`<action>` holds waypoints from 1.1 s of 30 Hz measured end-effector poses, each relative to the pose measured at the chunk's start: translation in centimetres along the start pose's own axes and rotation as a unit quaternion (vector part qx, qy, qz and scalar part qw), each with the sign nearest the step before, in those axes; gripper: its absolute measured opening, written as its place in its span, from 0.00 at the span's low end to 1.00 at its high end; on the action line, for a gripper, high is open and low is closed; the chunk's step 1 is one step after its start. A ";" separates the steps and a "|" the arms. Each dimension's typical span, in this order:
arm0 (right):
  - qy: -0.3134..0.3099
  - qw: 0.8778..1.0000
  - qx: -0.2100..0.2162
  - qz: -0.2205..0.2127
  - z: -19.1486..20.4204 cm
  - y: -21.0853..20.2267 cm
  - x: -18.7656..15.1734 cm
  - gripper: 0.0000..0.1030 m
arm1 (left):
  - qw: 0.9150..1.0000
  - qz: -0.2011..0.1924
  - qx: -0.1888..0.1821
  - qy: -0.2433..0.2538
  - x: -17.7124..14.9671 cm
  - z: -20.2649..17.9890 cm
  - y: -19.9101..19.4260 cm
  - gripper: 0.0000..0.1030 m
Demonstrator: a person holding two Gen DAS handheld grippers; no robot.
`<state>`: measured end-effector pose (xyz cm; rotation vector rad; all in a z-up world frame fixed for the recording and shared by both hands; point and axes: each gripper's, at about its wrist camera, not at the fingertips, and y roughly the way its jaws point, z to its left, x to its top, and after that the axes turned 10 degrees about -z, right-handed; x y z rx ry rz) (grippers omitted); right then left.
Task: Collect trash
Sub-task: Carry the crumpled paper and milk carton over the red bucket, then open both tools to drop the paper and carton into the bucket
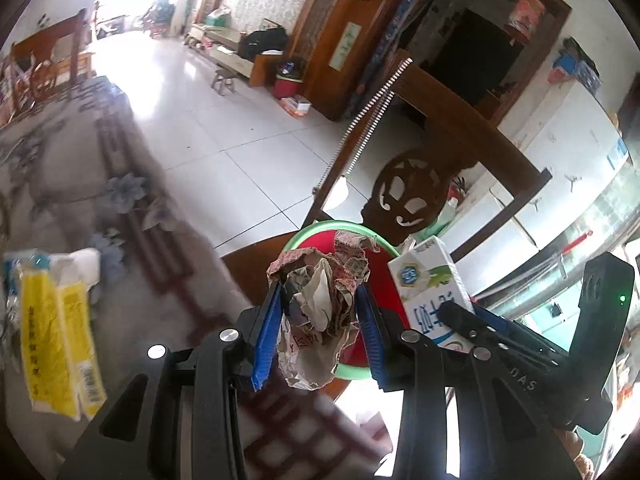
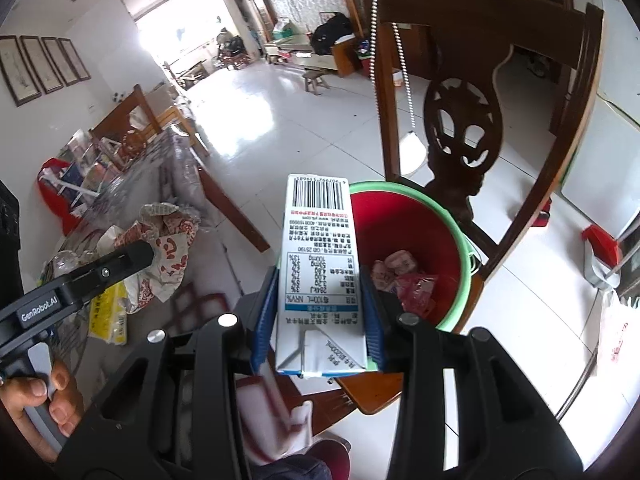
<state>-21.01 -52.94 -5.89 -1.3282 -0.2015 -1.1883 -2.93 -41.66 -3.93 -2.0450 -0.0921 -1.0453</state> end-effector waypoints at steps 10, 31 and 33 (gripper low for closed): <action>0.002 1.000 -0.020 0.000 -0.8 1.8 0.0 0.37 | 0.999 0.005 -0.003 0.035 0.5 -2.5 2.7 0.34; 0.008 0.999 -0.049 -0.010 -1.7 3.7 0.1 0.62 | 0.999 -0.015 0.001 0.041 0.1 -2.3 3.3 0.66; -0.003 0.999 -0.050 -0.010 -1.2 3.5 0.2 0.62 | 0.999 -0.017 0.004 0.040 0.1 -1.8 2.9 0.67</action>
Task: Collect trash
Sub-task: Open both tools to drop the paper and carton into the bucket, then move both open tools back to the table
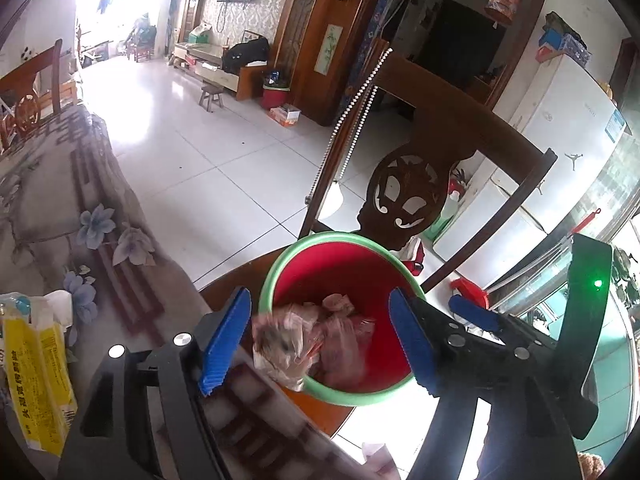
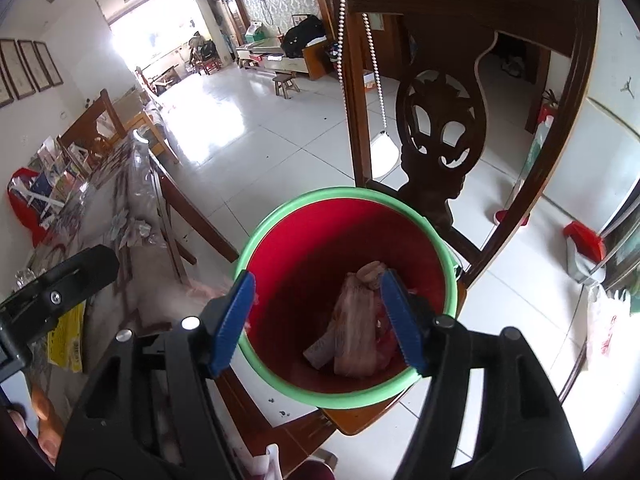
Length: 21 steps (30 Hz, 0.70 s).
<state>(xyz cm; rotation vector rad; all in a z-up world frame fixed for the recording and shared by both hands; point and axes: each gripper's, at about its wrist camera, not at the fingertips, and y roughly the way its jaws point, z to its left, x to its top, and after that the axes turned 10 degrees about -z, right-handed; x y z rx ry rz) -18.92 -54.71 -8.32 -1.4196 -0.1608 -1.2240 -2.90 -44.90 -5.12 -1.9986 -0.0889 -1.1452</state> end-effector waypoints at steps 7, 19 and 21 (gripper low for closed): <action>-0.014 1.000 0.015 -0.017 1.8 -2.6 1.3 0.68 | 0.999 -0.025 0.034 -0.024 -0.7 3.6 -3.5 0.69; -0.039 0.987 0.156 -0.029 12.0 -7.6 1.1 0.81 | 0.955 -0.070 0.228 -0.175 -5.6 21.2 -14.2 0.72; -0.039 0.984 0.175 -0.013 13.4 -7.1 0.0 0.81 | 0.944 -0.066 0.245 -0.211 -6.6 24.3 -14.9 0.72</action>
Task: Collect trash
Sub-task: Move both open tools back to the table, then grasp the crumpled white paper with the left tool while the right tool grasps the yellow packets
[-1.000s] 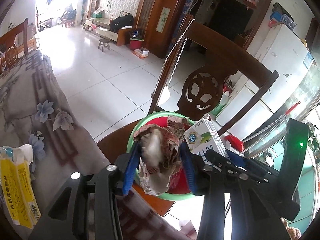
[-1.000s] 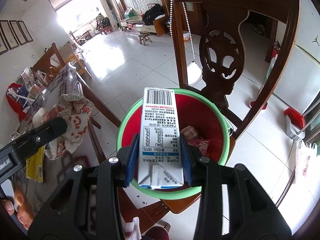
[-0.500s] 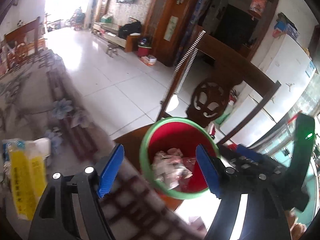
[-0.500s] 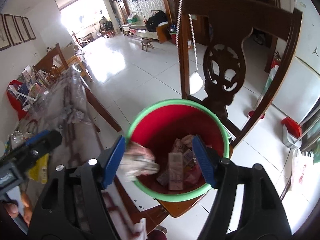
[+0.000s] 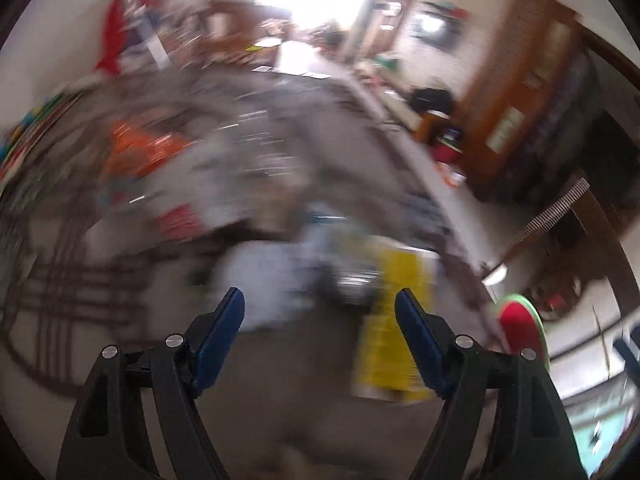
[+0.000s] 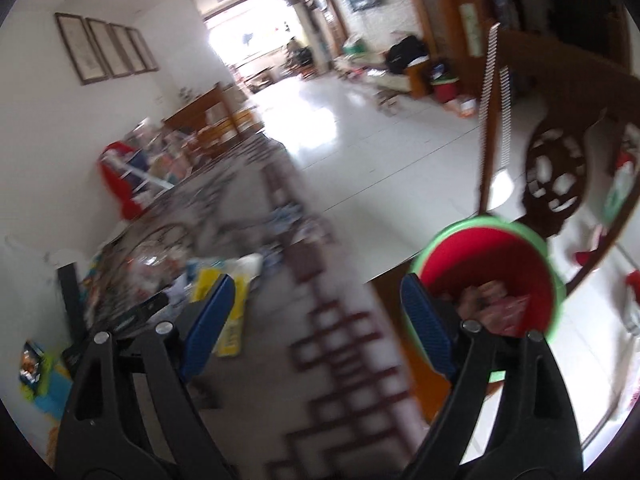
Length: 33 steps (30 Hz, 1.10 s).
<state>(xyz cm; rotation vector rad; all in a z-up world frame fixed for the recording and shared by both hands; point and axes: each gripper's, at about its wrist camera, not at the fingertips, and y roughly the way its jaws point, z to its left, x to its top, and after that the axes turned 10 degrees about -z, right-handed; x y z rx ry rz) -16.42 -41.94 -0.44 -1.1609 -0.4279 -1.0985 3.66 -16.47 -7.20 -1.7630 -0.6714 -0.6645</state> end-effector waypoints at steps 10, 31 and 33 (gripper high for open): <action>-0.014 0.999 -0.011 0.033 1.1 1.7 -0.8 0.81 | 0.999 0.038 0.020 0.001 1.2 2.6 4.5 0.75; -0.086 0.990 -0.023 0.106 5.5 6.2 -2.1 0.82 | 1.000 0.009 0.012 -0.015 -2.6 6.4 -4.2 0.45; -0.064 0.990 0.009 0.126 6.6 7.9 -2.4 0.86 | 1.000 0.006 0.004 -0.020 -3.4 6.6 -5.8 0.46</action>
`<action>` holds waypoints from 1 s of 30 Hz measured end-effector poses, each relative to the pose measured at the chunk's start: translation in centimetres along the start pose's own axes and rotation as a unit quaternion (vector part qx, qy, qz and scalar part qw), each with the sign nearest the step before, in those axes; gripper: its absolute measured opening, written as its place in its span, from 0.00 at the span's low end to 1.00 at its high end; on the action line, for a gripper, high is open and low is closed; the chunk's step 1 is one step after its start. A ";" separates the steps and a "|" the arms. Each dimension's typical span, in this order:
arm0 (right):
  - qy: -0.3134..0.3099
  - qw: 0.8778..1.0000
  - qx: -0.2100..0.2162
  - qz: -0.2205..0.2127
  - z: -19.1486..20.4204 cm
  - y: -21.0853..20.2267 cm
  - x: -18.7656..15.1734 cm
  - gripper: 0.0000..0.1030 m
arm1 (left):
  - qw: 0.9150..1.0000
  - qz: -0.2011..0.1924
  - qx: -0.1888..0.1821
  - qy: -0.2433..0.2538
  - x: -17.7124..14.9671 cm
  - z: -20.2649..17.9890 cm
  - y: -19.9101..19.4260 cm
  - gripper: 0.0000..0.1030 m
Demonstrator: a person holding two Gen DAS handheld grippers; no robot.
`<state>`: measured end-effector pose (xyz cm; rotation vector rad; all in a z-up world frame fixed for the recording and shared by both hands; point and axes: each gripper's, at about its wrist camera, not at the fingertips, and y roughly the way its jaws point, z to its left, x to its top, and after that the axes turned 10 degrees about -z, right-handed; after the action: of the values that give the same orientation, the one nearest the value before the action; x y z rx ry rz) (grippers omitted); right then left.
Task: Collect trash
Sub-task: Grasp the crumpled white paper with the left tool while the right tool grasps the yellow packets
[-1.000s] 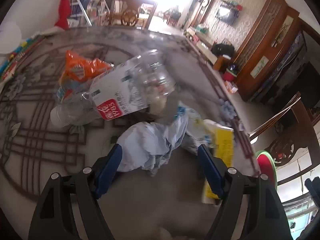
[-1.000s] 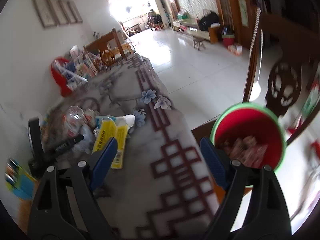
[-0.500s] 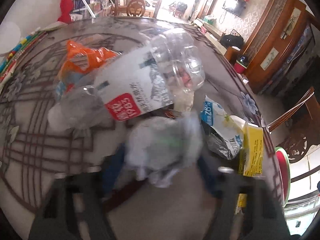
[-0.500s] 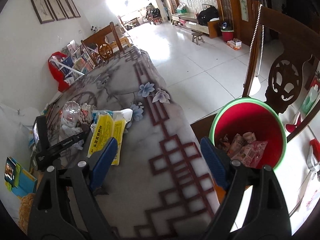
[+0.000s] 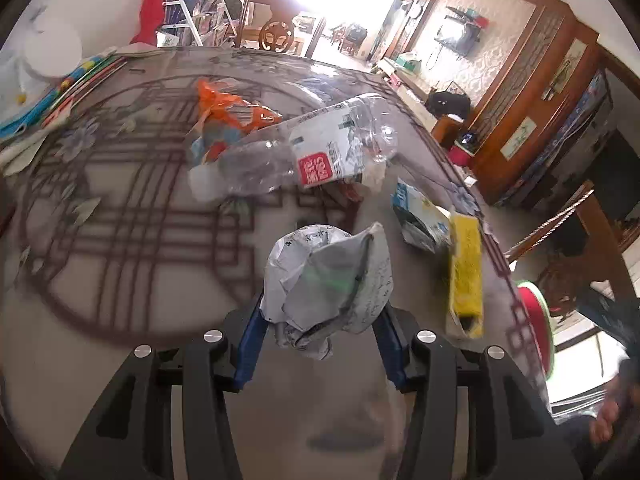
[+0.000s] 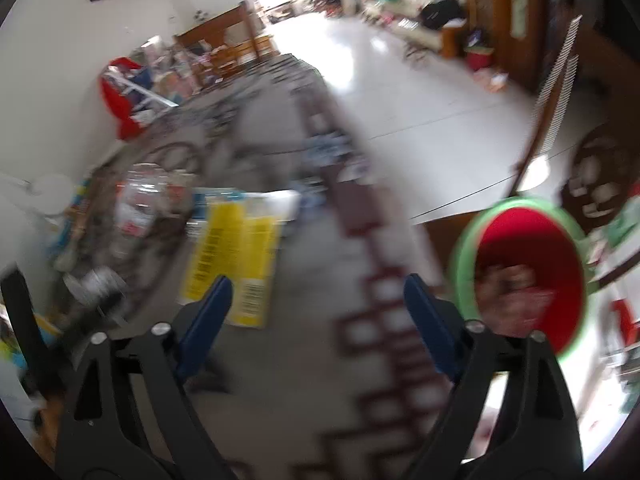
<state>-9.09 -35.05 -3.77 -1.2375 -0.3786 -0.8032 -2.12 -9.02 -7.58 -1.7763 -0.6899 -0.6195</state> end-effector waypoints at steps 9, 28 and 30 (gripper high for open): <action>0.047 0.994 0.036 0.089 3.7 9.7 -0.6 0.86 | 0.999 -0.045 -0.009 0.006 0.8 0.9 -3.0 0.47; -0.109 0.990 0.031 0.085 11.7 10.4 -2.8 0.62 | 0.999 -0.037 -0.007 -0.012 0.4 2.9 -2.0 0.48; -0.114 0.989 0.038 0.091 11.8 9.8 -3.2 0.62 | 0.999 -0.038 -0.003 -0.010 0.4 2.9 -2.1 0.48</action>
<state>-2.32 -21.90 -8.95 -1.2754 -0.4698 -0.4880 -3.10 -5.68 -6.70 -1.7697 -0.7743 -0.6560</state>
